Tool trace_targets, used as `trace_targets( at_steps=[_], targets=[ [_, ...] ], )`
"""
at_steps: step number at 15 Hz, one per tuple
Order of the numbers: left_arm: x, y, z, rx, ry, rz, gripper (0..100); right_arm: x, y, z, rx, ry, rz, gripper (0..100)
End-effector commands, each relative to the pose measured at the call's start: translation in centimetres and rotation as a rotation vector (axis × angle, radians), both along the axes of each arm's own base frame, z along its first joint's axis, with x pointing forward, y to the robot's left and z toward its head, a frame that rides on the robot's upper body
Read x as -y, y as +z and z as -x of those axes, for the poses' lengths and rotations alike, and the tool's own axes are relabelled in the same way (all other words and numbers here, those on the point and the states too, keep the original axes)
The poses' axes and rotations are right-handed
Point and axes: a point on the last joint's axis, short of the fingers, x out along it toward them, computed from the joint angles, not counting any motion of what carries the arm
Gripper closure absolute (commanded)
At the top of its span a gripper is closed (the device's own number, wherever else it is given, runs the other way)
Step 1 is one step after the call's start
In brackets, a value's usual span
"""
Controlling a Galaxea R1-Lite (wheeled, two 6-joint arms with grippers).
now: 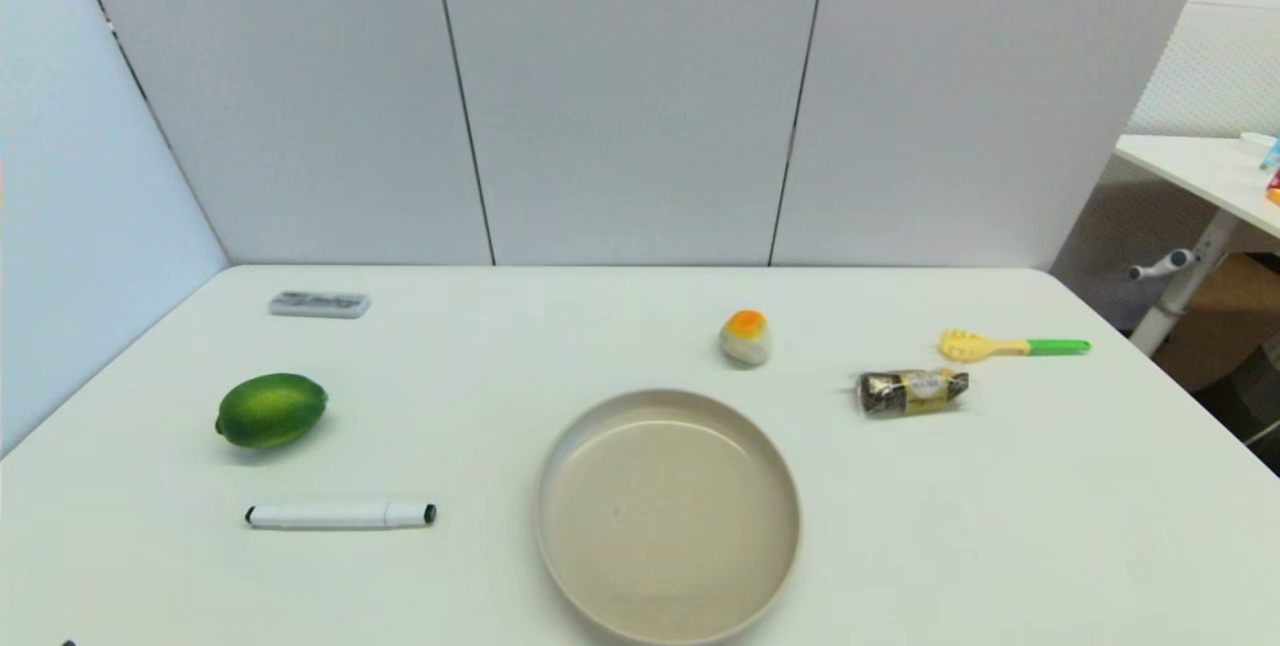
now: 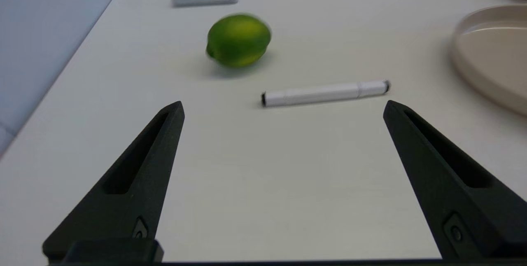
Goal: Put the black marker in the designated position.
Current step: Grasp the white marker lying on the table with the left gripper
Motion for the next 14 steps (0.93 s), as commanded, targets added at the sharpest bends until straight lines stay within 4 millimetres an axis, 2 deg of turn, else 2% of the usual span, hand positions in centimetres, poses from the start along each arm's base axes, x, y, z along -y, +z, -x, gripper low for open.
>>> trace_targets(
  at_steps=[1,3,5,8,11,14],
  targets=[
    [0.6,8.8,-8.2,-0.355,-0.192,-0.054,0,0.0,0.0,0.0,-0.002,0.000,0.001,0],
    [0.8,10.0,-12.6,-0.472,-0.240,-0.161,0,0.0,0.0,0.0,-0.002,0.000,0.001,0],
    [0.9,9.9,-16.8,-0.545,-0.313,-0.262,0,0.0,0.0,0.0,-0.002,0.000,0.001,0],
    [1.4,7.9,-21.9,-0.602,-0.534,-0.401,0,0.0,0.0,0.0,-0.002,0.000,0.001,0],
    [1.6,5.0,-25.0,-0.632,-0.728,-0.504,0,0.0,0.0,0.0,-0.002,0.002,0.001,0],
    [1.5,3.8,-25.8,-0.606,-0.871,-0.601,0,0.0,0.0,0.0,-0.002,0.000,0.001,0]
  ],
)
